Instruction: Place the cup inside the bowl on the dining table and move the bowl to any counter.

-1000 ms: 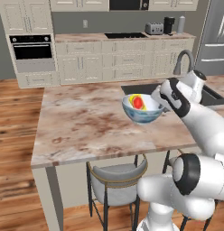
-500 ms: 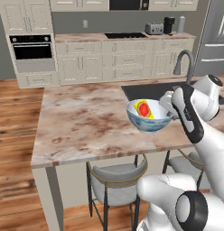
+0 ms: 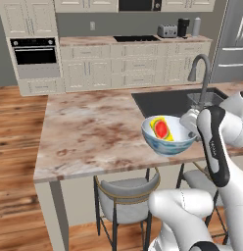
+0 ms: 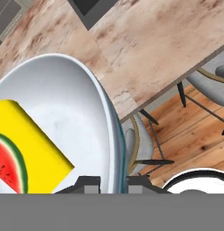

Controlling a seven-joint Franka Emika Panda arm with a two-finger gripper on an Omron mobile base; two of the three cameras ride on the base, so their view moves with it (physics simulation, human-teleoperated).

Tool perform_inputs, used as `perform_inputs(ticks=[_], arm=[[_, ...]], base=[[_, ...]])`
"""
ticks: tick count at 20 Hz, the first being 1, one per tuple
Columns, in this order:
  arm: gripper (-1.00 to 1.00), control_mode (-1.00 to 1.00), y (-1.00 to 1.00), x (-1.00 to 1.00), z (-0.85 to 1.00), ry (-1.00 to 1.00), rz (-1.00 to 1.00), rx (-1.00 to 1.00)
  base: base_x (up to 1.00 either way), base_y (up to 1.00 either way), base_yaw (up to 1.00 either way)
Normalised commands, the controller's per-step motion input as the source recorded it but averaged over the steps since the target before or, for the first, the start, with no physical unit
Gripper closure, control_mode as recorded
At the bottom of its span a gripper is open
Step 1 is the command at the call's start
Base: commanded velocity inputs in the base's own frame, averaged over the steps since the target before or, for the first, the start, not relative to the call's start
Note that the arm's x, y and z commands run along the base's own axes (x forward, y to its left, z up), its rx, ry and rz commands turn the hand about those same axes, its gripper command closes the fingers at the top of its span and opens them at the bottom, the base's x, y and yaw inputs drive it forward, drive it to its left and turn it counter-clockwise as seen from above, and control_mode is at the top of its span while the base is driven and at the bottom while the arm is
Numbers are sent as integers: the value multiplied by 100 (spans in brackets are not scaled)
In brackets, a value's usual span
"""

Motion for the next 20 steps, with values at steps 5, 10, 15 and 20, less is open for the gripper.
perform_inputs(ticks=[5, 10, 15, 20], arm=[[100, -100, 0, -2, 0, 0, 0, 0], [100, -100, 0, 0, 0, 0, 0, 0], [100, -100, 0, 0, 0, 0, 0, 0], [100, -100, 0, 0, 0, 0, 0, 0]], base=[[0, 0, 0], [0, 0, 0], [0, 0, 0], [0, 0, 0]])
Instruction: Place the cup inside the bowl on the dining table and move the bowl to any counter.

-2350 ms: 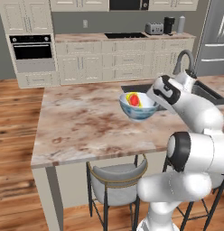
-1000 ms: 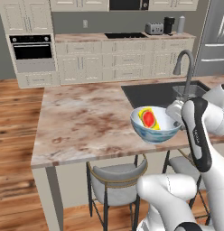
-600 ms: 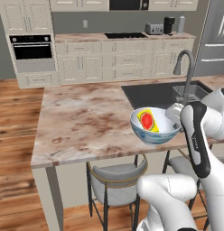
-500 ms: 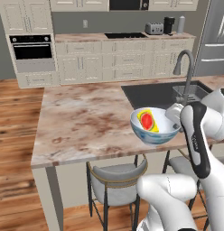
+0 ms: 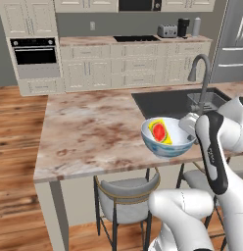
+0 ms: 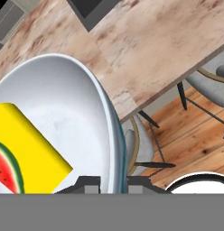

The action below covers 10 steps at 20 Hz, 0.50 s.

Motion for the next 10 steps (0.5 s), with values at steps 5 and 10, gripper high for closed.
perform_inputs(ticks=[5, 10], arm=[[100, 100, 0, 0, 0, 0, 0, 0], [100, 100, 0, 0, 0, 0, 0, 0]], base=[[0, 0, 0], [0, 37, 0]])
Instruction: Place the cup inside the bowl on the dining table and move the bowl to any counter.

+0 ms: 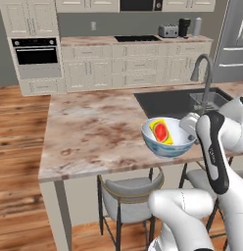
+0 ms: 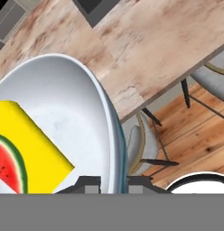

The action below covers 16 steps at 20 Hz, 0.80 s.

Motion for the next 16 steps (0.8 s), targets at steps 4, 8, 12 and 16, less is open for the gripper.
perform_inputs(ticks=[4, 8, 12, 16], arm=[[100, 100, 0, 0, 0, 0, 0, 0], [100, 100, 0, 0, 0, 0, 0, 0], [100, 100, 0, 0, 0, 0, 0, 0], [100, 100, 0, 0, 0, 0, 0, 0]], base=[[-2, 97, 0], [0, 95, 0], [0, 89, 0], [0, 92, 0]])
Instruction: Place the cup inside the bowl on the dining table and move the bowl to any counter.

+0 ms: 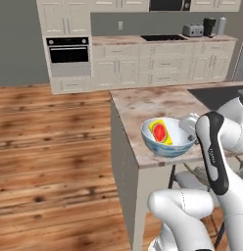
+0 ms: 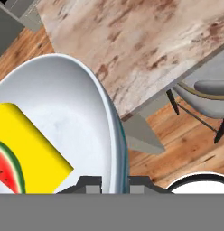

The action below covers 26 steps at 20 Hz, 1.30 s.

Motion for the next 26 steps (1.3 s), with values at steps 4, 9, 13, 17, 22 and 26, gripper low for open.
perform_inputs(ticks=[4, 9, 13, 17, 22, 26], arm=[[100, 100, 0, 0, 0, 0, 0, 0], [100, 100, 0, 0, 0, 0, 0, 0], [100, 100, 0, 0, 0, 0, 0, 0], [100, 100, 0, 0, 0, 0, 0, 0], [100, 100, 0, 0, 0, 0, 0, 0], [100, 100, 0, 0, 0, 0, 0, 0]], base=[[1, 94, 0], [18, 96, 0], [28, 100, 0], [45, 100, 0], [61, 100, 0], [66, 100, 0]])
